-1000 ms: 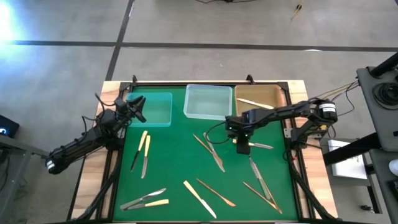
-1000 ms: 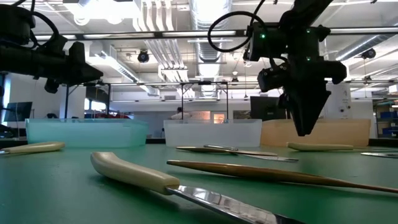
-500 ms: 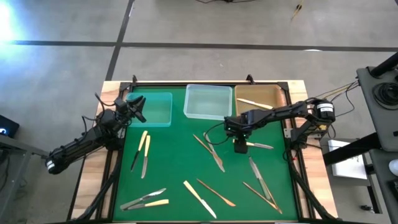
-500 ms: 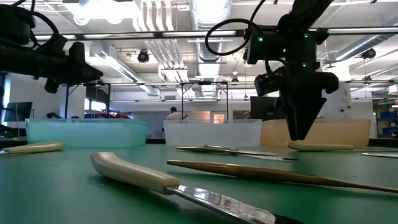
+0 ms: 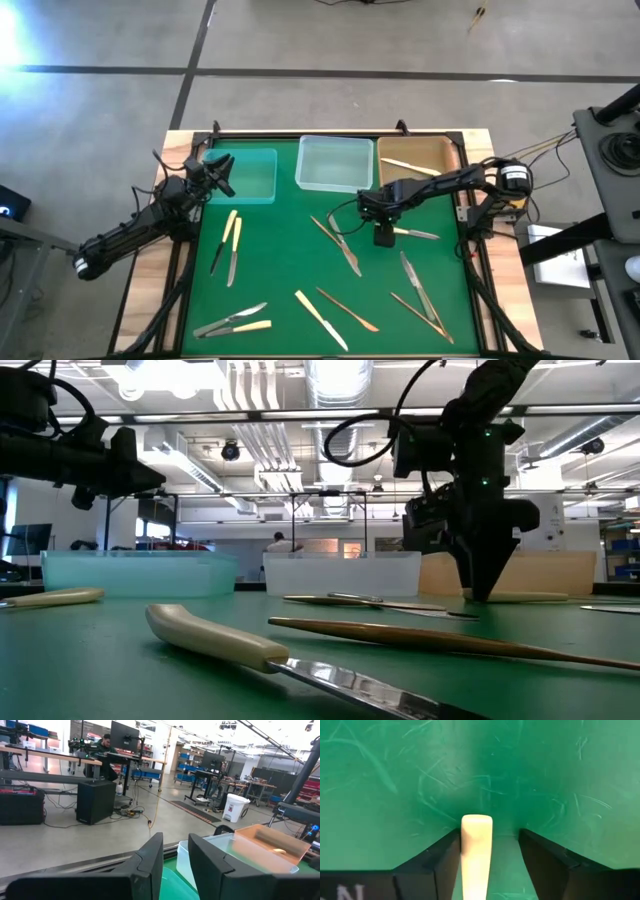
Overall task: Sort silverware by color (type)
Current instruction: Put the yellow knife into the orange bin
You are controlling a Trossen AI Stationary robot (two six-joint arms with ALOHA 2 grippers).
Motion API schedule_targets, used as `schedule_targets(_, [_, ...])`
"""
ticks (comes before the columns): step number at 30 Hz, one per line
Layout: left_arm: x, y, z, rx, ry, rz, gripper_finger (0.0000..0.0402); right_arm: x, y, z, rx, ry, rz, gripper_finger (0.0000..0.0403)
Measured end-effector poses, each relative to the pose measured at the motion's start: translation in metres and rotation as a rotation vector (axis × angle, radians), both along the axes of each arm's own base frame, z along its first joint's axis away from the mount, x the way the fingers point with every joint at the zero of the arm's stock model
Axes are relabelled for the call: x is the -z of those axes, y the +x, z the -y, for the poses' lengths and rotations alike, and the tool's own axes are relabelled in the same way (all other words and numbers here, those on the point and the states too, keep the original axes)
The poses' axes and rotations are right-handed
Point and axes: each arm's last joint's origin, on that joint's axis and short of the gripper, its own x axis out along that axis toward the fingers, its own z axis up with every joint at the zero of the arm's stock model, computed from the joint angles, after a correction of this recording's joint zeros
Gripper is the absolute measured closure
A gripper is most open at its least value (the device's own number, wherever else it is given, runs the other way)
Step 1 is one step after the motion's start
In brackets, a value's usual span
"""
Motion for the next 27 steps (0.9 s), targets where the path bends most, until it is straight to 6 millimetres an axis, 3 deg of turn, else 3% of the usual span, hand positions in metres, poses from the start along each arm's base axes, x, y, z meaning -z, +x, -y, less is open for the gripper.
schedule_targets(7, [0.0,0.0,0.0,0.0,0.0,0.0,0.0326,0.002,-0.001,0.001,-0.009,-0.018,-0.018,0.0337])
schedule_targets(16, [0.0,0.0,0.0,0.0,0.0,0.0,0.0326,-0.017,-0.01,-0.002,0.013,0.039,-0.036,0.0337])
schedule_targets(27, [0.0,0.0,0.0,0.0,0.0,0.0,0.0326,-0.119,-0.025,0.002,0.019,-0.127,0.152,0.0337])
